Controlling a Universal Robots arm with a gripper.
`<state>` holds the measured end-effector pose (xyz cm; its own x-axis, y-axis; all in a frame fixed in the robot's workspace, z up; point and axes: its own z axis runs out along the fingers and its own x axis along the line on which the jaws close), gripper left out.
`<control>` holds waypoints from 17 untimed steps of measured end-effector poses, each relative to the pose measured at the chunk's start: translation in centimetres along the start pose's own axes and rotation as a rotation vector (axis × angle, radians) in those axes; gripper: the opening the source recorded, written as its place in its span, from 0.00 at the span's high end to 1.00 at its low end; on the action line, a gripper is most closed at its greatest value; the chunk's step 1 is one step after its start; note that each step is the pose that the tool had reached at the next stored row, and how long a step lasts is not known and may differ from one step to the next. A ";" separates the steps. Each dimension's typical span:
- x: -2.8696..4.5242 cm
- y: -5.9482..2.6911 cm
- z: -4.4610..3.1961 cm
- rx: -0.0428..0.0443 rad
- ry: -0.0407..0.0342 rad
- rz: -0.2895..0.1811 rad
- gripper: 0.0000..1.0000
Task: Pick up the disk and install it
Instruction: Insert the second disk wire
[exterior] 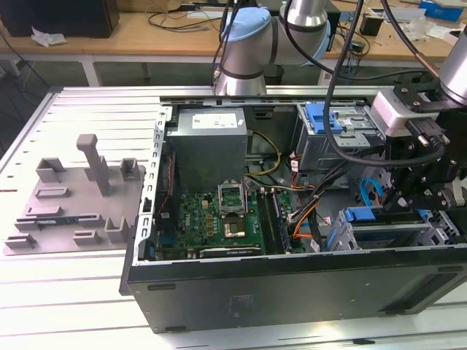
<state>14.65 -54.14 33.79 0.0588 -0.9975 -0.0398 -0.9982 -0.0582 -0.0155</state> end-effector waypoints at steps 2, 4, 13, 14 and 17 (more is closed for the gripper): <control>-0.02 0.00 0.08 0.0002 -0.0023 0.000 0.82; -0.01 0.02 0.01 0.0000 -0.0004 0.000 0.70; -0.11 0.08 -1.83 -0.0002 0.0028 0.000 0.70; -0.14 0.11 -2.15 -0.0001 0.0045 0.000 0.70; -0.25 0.17 -3.60 -0.0001 0.0162 0.001 0.70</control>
<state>14.42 -54.05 37.39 0.0579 -0.9980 -0.0236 -0.9982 -0.0575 -0.0153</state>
